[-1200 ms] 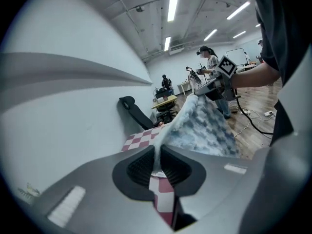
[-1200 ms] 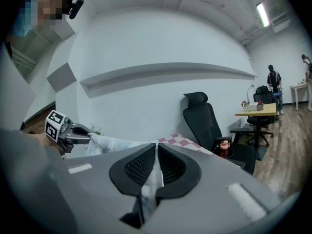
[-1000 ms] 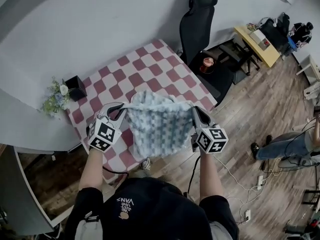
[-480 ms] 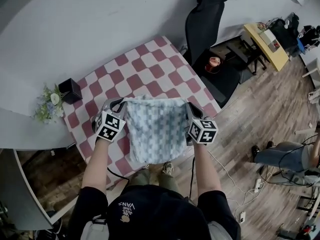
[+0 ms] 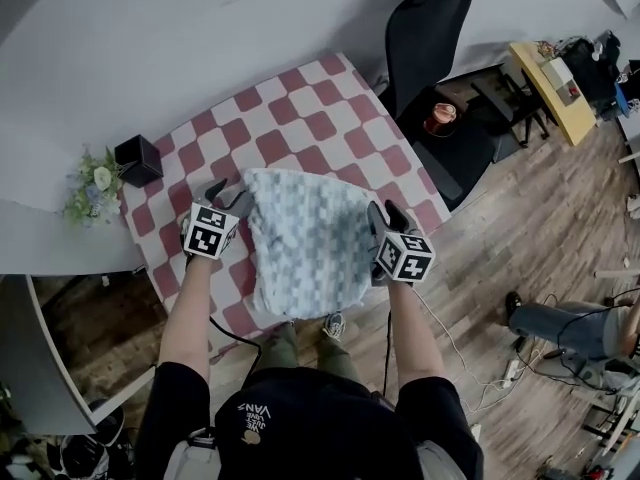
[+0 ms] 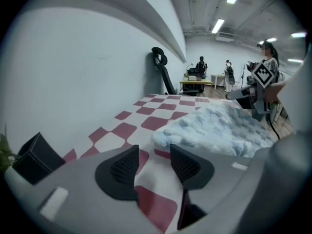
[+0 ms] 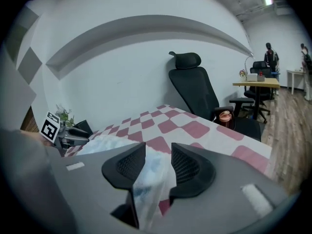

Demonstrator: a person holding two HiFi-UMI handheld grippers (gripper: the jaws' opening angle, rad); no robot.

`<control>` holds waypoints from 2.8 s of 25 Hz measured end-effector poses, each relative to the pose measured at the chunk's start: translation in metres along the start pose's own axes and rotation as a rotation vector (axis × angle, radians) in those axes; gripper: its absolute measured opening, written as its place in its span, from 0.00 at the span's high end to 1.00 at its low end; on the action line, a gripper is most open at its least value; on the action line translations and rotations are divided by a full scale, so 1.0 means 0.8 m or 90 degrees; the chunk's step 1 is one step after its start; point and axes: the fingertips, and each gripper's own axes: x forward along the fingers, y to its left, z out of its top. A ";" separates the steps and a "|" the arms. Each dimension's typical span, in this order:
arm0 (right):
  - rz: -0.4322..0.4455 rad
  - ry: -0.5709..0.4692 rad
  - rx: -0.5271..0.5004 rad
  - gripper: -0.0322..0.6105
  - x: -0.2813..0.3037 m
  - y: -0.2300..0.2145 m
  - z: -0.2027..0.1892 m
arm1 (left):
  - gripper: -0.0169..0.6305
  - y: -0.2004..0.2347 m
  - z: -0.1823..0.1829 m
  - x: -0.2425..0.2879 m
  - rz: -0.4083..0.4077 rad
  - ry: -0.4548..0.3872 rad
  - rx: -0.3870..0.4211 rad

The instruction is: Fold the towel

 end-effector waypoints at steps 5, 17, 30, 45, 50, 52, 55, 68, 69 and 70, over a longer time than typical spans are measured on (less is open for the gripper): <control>0.015 -0.038 0.041 0.69 -0.053 -0.017 -0.018 | 0.69 -0.009 -0.008 -0.050 0.007 -0.044 -0.054; 0.254 0.115 0.072 0.54 -0.145 0.021 -0.193 | 0.67 -0.175 -0.098 -0.185 -0.031 -0.100 -0.153; 0.378 0.226 0.045 0.53 -0.157 0.044 -0.297 | 0.64 -0.280 -0.140 -0.210 -0.012 -0.077 -0.182; 0.450 0.224 0.008 0.59 -0.140 0.077 -0.316 | 0.66 -0.273 -0.146 -0.173 -0.005 -0.125 -0.437; 0.451 0.218 0.003 0.62 -0.134 0.081 -0.318 | 0.84 -0.270 -0.149 -0.178 -0.032 -0.131 -0.445; 0.453 0.217 0.002 0.62 -0.132 0.083 -0.319 | 0.89 -0.269 -0.150 -0.178 -0.034 -0.128 -0.444; 0.446 0.207 0.001 0.66 -0.130 0.081 -0.318 | 0.91 -0.269 -0.147 -0.178 -0.045 -0.142 -0.461; 0.493 0.143 0.053 0.90 -0.173 0.072 -0.226 | 0.92 -0.230 -0.114 -0.229 -0.095 -0.183 -0.432; 0.509 0.132 0.049 0.90 -0.180 0.074 -0.210 | 0.92 -0.225 -0.107 -0.234 -0.104 -0.186 -0.423; 0.525 0.120 0.044 0.90 -0.188 0.076 -0.191 | 0.92 -0.219 -0.099 -0.239 -0.112 -0.188 -0.414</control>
